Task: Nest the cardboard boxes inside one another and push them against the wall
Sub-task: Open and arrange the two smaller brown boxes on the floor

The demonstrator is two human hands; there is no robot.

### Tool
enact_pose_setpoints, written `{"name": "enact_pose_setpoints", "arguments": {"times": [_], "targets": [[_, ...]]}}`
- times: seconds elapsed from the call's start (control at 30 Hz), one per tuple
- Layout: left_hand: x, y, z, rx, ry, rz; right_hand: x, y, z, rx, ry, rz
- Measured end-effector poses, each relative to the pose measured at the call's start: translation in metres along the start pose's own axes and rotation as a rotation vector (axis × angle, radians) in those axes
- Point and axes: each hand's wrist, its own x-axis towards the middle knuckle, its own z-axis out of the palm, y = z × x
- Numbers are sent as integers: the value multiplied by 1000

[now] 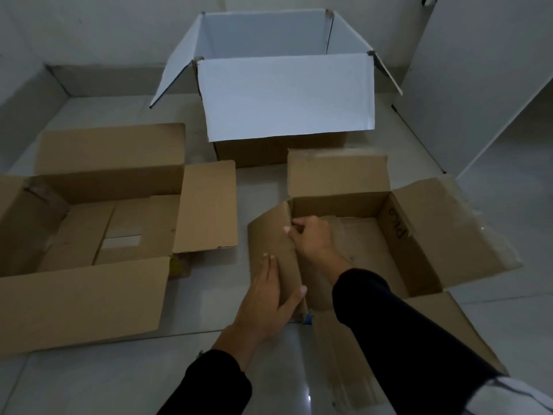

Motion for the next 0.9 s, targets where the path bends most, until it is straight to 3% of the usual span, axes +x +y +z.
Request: {"name": "enact_pose_setpoints", "arguments": {"times": [0.3,0.67,0.8,0.9], "targets": [[6,5,-14,27,5,-43,1,-7,-10,-43,-217,-95],[-73,-24,-97,184,251,-40,-64,-68,-8,-123,-146,-255],[-92,-52,-116,212,330,-67,-76,-82,12,-81,-209,-190],[-109,-90,-136,257,420,-149,-86,-102,55,66,-315,-23]]}}
